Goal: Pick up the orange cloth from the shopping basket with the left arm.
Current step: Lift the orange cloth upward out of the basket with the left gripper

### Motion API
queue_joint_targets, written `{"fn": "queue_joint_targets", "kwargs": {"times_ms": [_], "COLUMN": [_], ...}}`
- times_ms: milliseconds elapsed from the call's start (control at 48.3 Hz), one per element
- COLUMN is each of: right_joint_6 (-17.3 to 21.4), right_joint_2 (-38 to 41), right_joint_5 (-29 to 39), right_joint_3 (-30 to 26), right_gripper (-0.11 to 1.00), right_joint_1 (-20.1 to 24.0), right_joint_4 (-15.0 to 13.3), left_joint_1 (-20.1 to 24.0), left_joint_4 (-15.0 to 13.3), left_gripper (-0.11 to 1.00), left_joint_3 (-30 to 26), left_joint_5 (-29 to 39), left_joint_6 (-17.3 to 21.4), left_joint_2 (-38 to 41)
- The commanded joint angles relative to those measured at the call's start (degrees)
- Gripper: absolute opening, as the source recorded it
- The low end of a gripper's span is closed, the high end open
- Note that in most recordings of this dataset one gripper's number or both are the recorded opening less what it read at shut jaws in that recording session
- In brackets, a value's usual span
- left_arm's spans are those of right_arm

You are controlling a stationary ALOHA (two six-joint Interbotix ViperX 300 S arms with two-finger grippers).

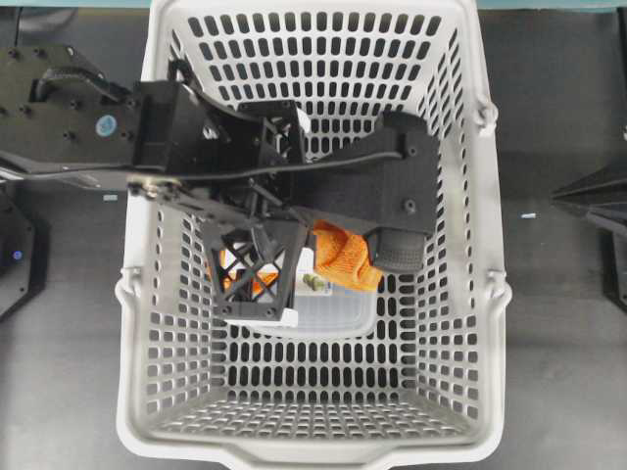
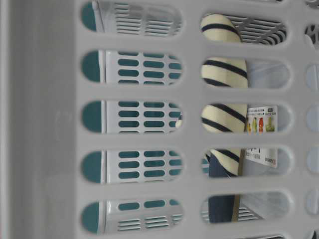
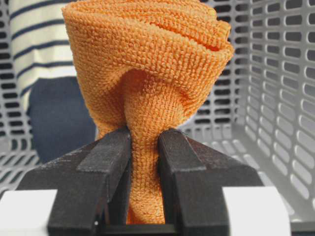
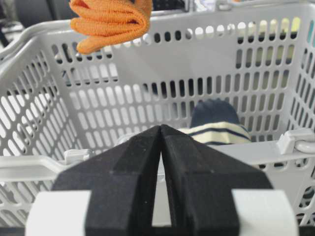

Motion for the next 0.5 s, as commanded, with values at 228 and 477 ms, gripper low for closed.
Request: {"fn": "queue_joint_targets", "kwargs": {"times_ms": [228, 477], "right_joint_6": [0.1, 0.2], "right_joint_2": [0.3, 0.1], "right_joint_5": [-0.7, -0.6], "right_joint_3": [-0.8, -0.7], "right_gripper": [-0.01, -0.01], "right_joint_1": [-0.1, -0.1], "right_joint_4": [0.2, 0.2], "left_joint_1": [0.2, 0.4], "left_joint_4": [0.2, 0.2], "left_gripper": [0.14, 0.14], "left_joint_3": [-1.4, -1.1], "left_joint_5": [-0.2, -0.2], "left_joint_6": [0.1, 0.1], "left_joint_2": [-0.7, -0.7]}}
